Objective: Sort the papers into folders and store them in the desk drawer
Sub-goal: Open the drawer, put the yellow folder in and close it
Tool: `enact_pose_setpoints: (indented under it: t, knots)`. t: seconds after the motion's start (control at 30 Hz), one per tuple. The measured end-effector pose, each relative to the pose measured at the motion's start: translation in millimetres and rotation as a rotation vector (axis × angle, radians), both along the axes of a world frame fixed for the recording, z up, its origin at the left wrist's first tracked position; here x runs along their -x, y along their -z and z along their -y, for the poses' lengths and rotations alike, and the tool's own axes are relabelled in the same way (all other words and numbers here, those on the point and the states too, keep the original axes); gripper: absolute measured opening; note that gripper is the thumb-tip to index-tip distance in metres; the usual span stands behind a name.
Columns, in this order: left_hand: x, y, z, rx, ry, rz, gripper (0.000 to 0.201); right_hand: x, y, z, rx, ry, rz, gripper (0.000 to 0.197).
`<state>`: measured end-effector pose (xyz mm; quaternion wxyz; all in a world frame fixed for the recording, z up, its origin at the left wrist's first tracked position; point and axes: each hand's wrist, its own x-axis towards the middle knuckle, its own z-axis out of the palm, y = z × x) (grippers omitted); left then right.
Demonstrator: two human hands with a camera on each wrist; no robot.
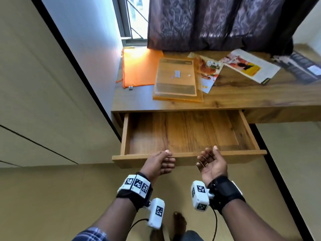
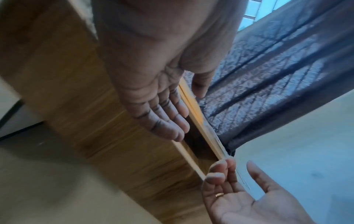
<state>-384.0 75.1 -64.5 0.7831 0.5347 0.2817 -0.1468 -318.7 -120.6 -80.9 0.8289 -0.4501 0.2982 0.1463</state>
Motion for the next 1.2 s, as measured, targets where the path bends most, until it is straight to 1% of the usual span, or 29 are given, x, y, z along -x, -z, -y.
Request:
enact_pose_setpoints:
  t: [0.07, 0.13, 0.27, 0.33, 0.4, 0.47, 0.57, 0.67, 0.73, 0.8, 0.9, 0.93, 1.0, 1.03, 1.1, 1.2]
  knots:
    - [-21, -16, -3, -0.049, 0.007, 0.057, 0.023, -15, -12, -10, 0.038, -0.015, 0.055, 0.025]
    - [-45, -26, -6, -0.096, -0.002, 0.101, 0.017, -37, -22, -20, 0.117, -0.020, 0.105, 0.020]
    - [-95, -43, -13, -0.235, -0.015, 0.153, 0.014, -91, -34, -33, 0.242, -0.033, 0.180, 0.018]
    - [-123, -47, -20, -0.323, -0.026, 0.176, 0.012, -122, -33, -37, 0.289, -0.039, 0.190, 0.016]
    - [-151, -46, -29, -0.480, -0.037, 0.192, 0.013, -158, -29, -40, 0.320, -0.044, 0.165, 0.011]
    - [-176, -45, -36, -0.654, -0.030, 0.180, 0.015, -190, -24, -40, 0.365, -0.037, 0.129, 0.010]
    - [-206, -45, -44, -0.946, 0.052, 0.112, 0.021, -226, -25, -41, 0.471, -0.075, 0.118, 0.008]
    - [-235, -41, -50, -1.125, 0.141, 0.028, 0.033, -256, -24, -43, 0.639, -0.205, 0.098, 0.013]
    - [-248, -36, -52, -1.198, 0.158, -0.020, 0.041, -271, -20, -46, 0.681, -0.270, 0.082, 0.017]
    - [-257, -32, -56, -1.234, 0.186, -0.062, 0.049, -280, -17, -51, 0.665, -0.310, 0.067, 0.016]
    - [-269, -25, -62, -1.242, 0.358, -0.110, 0.058, -289, -15, -56, 0.625, -0.322, 0.058, 0.016]
    - [-271, -23, -63, -1.257, 0.409, -0.123, 0.057, -290, -15, -57, 0.604, -0.327, 0.058, 0.018]
    - [-273, -20, -63, -1.302, 0.437, -0.130, 0.053, -291, -15, -60, 0.535, -0.324, 0.058, 0.018]
    - [-275, -18, -64, -1.310, 0.437, -0.125, 0.050, -291, -14, -62, 0.466, -0.298, 0.055, 0.019]
    - [-277, -17, -68, -1.291, 0.430, -0.108, 0.046, -291, -17, -71, 0.267, -0.221, 0.050, 0.022]
    - [-280, -18, -72, -1.199, 0.420, -0.057, 0.039, -290, -23, -92, -0.028, -0.144, 0.018, 0.029]
